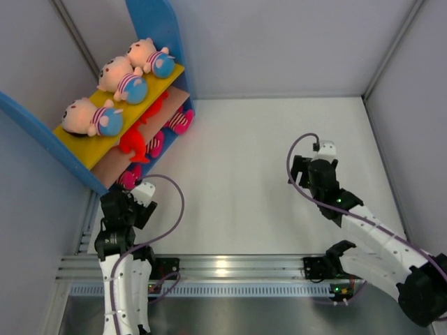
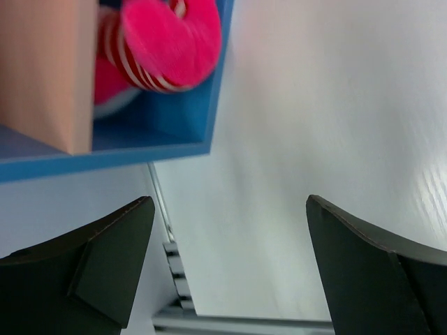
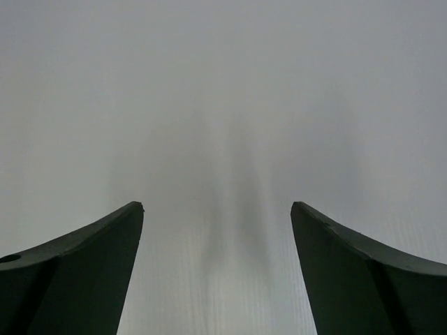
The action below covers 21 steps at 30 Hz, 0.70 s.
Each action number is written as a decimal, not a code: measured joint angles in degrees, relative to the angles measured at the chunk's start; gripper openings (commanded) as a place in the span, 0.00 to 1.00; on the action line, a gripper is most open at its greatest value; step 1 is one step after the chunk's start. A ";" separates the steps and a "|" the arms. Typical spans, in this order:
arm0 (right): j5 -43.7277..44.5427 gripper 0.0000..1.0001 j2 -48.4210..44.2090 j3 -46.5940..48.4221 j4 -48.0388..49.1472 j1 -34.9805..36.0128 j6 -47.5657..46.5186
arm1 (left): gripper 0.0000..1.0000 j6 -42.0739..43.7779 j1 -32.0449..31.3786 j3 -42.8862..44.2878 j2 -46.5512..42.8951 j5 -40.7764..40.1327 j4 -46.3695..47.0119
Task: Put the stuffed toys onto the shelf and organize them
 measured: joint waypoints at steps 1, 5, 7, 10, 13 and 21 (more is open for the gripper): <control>0.83 0.94 -3.54 -1.84 -0.13 -0.11 0.37 | 0.97 -0.66 0.00 -0.79 -0.48 -1.25 -0.92; 3.15 0.99 -12.41 -6.38 -0.13 -0.31 1.51 | 0.98 -3.04 0.02 -1.81 -0.92 -4.96 -2.97; 4.59 0.99 -14.73 -7.48 -0.20 -0.33 2.29 | 0.98 -3.96 0.02 -1.86 -0.92 -5.95 -3.04; 6.29 0.99 -16.55 -8.74 0.00 -0.35 3.41 | 0.99 -5.49 0.02 -2.25 -0.92 -6.56 -3.08; 7.87 0.99 -16.92 -10.16 0.00 -0.35 4.24 | 0.99 -8.20 0.02 -2.95 -0.92 -6.58 -3.34; 8.87 0.98 -16.76 -10.78 -0.13 -0.35 5.31 | 0.99 -11.47 0.02 -3.06 -0.96 -7.04 -3.69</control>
